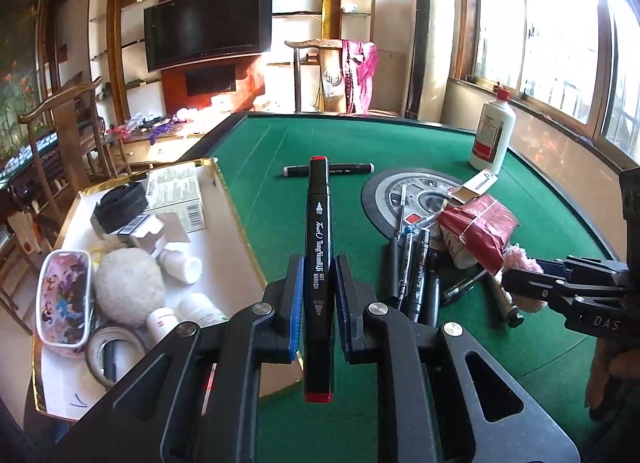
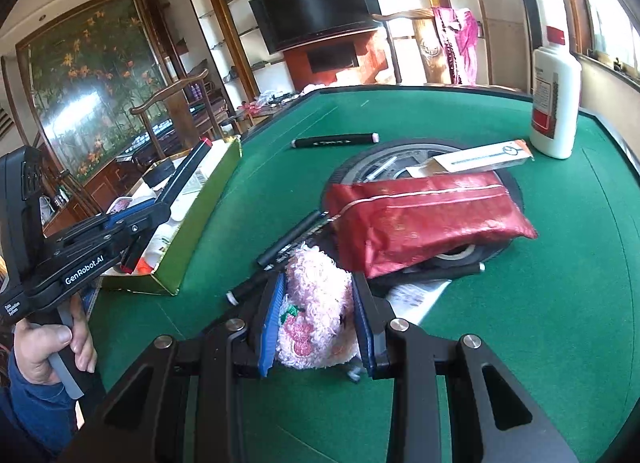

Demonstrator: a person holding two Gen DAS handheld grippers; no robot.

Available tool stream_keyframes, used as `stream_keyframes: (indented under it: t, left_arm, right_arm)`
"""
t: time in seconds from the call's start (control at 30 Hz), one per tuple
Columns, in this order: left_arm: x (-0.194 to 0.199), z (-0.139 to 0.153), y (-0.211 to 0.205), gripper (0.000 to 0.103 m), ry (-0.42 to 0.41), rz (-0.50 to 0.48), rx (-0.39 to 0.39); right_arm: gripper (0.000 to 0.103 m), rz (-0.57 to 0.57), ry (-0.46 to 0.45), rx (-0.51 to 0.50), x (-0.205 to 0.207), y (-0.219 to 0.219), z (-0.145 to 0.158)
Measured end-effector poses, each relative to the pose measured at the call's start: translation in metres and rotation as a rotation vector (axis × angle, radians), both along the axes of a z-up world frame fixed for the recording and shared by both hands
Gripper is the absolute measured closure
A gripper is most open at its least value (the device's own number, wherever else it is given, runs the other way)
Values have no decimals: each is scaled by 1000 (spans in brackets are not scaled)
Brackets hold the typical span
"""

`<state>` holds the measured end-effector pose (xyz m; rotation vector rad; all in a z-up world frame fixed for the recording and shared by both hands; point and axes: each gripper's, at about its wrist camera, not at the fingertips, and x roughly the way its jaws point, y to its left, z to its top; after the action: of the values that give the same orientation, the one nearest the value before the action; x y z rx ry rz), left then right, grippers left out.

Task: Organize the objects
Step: 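Carry the marker with left tool while right tool carries plush toward tray, then lower the marker and pink plush into the tray and open both tools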

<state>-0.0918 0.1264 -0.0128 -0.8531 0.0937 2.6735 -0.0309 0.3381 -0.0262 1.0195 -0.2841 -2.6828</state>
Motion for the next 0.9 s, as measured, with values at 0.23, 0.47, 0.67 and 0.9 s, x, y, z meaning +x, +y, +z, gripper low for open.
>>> stream_keyframes:
  t: [0.23,0.47,0.67,0.9]
  left_arm:
    - [8,7,-31,89,10,33,35]
    - [10,11,-64,89,15,80,73]
    - [10,12,-101,89,16,142,115]
    - [9,6,-134,89,4,201,142]
  right_arm:
    - [71,37,12,-14,-8,-34,4]
    - [71,92,22,-29,-18,-73,10]
    - [71,153,43,-36,-25,-114,22]
    - [71,216,58,-19,-43,-159,29]
